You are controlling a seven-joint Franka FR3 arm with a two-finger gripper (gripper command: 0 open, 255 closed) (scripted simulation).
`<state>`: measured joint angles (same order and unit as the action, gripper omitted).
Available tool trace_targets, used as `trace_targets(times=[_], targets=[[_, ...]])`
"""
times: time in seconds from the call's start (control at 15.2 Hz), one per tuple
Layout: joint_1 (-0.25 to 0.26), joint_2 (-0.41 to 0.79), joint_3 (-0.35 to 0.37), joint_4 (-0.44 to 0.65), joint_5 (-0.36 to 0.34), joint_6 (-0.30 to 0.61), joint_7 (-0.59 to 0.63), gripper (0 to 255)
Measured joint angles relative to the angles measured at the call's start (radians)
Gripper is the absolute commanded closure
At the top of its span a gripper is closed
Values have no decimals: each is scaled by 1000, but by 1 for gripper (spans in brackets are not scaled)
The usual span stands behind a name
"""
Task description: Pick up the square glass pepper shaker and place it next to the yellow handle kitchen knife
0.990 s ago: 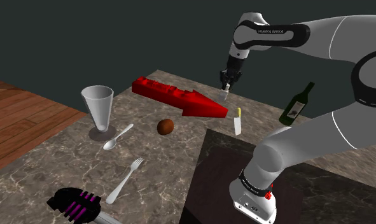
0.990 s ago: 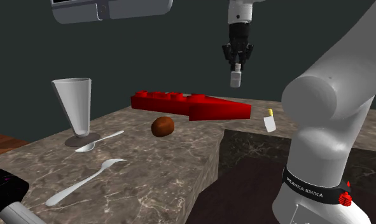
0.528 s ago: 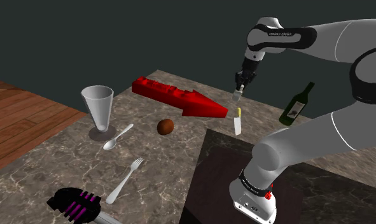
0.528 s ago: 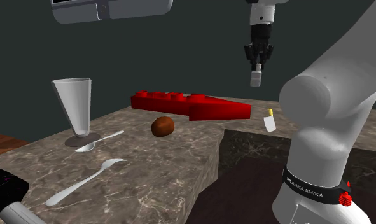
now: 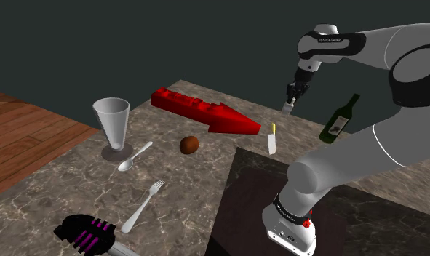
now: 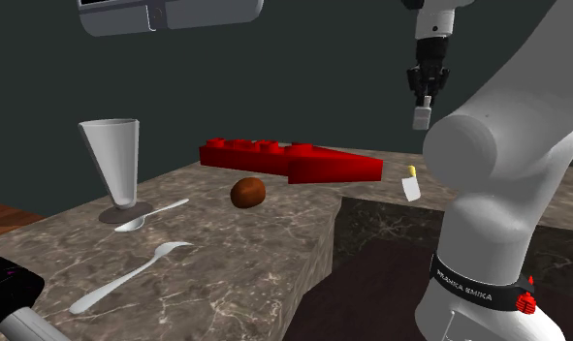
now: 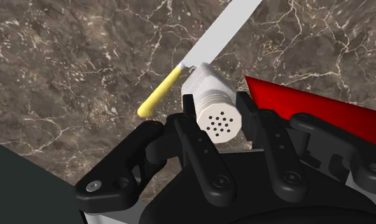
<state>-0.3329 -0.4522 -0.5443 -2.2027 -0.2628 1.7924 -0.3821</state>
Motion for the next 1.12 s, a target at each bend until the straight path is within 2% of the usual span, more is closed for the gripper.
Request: trace_targets(times=[0.4, 1.12], targets=[[-17, 97, -131, 95, 7, 22, -160, 255], [-20, 138, -175, -10, 8, 167, -180, 255]])
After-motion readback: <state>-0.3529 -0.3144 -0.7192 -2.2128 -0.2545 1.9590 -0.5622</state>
